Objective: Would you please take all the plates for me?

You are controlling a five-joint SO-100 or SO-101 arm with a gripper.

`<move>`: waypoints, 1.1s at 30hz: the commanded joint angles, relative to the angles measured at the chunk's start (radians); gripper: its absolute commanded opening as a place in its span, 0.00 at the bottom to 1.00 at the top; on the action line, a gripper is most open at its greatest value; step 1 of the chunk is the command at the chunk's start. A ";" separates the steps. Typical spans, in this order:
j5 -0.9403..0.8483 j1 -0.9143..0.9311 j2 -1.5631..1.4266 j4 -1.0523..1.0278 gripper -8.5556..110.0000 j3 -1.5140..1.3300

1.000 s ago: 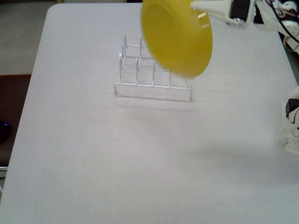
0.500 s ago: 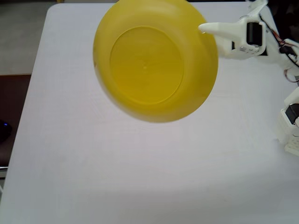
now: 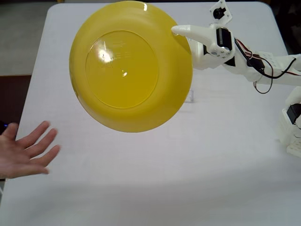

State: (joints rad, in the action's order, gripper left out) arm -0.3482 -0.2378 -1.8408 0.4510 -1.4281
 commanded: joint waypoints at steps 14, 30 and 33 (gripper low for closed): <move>0.083 0.061 0.058 0.123 0.07 0.072; 0.120 0.120 0.080 0.066 0.45 0.020; 0.123 0.135 0.048 -0.038 0.45 0.020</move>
State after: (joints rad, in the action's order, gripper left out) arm -0.2270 -0.1150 -1.7457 0.4847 -1.4281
